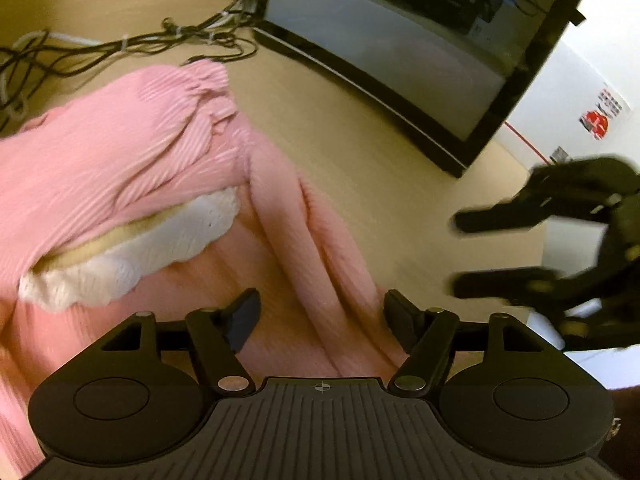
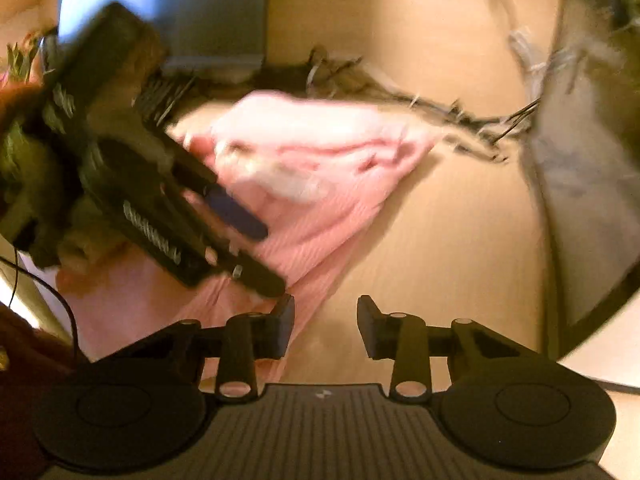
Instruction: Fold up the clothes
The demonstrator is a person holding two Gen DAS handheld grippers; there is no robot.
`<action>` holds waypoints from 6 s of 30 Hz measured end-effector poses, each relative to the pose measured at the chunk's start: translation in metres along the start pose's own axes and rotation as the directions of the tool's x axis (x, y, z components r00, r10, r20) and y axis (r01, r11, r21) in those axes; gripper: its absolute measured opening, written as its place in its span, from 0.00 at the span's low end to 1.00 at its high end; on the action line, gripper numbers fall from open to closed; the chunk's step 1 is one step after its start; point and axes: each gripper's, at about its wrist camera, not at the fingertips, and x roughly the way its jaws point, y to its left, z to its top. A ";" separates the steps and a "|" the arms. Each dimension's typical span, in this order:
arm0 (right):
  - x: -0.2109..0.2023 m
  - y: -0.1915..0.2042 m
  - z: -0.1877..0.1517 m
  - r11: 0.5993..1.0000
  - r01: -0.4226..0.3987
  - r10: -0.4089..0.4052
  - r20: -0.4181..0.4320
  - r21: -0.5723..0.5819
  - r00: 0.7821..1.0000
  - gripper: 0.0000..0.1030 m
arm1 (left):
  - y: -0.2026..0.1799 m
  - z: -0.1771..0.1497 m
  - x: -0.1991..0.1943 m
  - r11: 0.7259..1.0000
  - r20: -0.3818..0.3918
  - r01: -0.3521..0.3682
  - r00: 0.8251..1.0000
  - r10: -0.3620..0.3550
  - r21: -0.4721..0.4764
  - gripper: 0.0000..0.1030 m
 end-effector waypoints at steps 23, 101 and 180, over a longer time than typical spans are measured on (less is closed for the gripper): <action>0.065 -0.025 0.028 0.992 0.057 -0.057 -0.005 0.114 0.998 0.69 | -0.018 -0.032 -0.022 0.997 -0.010 -0.060 0.998 0.059 -0.048 0.84; 0.133 -0.130 0.139 0.872 0.118 -0.148 0.026 0.475 0.989 0.63 | 0.170 -0.001 -0.097 0.878 0.293 -0.030 0.937 0.191 -0.477 0.88; -0.033 -0.020 0.013 0.987 -0.130 0.115 0.151 0.092 0.982 0.18 | 0.026 -0.085 -0.166 0.953 0.213 -0.038 0.971 0.105 -0.299 0.25</action>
